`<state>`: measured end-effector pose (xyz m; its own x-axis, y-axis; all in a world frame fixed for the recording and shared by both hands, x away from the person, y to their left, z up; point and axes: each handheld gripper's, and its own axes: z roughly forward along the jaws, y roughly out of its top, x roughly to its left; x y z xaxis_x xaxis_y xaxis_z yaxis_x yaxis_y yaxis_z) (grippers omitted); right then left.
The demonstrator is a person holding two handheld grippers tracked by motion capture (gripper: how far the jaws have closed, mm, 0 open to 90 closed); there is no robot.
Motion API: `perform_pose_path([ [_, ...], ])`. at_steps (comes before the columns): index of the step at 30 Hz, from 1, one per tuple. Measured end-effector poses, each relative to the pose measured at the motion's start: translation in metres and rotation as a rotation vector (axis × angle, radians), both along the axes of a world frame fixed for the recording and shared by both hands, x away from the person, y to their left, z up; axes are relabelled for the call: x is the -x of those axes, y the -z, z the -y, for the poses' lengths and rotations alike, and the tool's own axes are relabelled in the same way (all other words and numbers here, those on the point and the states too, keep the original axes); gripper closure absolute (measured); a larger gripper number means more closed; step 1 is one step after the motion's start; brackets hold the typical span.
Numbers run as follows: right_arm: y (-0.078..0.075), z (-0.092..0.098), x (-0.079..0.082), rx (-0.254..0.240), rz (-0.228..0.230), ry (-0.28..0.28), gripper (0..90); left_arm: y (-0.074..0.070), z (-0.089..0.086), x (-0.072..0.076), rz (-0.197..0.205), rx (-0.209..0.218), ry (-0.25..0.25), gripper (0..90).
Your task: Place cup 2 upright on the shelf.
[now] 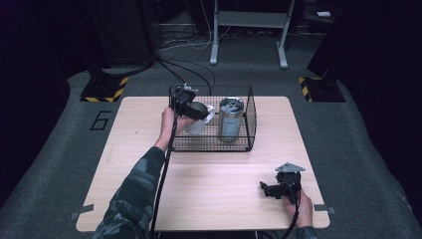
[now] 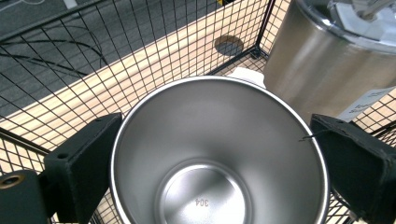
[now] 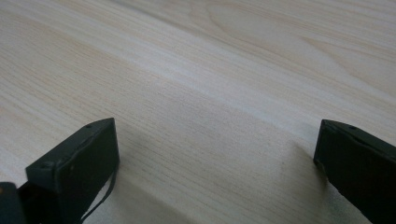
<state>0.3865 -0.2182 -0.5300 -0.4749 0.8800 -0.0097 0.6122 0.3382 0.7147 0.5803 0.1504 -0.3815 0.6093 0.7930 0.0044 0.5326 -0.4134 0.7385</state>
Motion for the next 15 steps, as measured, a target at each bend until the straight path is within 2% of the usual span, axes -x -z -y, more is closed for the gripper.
perform_pose_path([
  [15,0.0,0.0,0.0001,0.0,0.0,0.0,0.0,0.0105,0.0039,-0.004,-0.051,-0.013,-0.015,6.0],
])
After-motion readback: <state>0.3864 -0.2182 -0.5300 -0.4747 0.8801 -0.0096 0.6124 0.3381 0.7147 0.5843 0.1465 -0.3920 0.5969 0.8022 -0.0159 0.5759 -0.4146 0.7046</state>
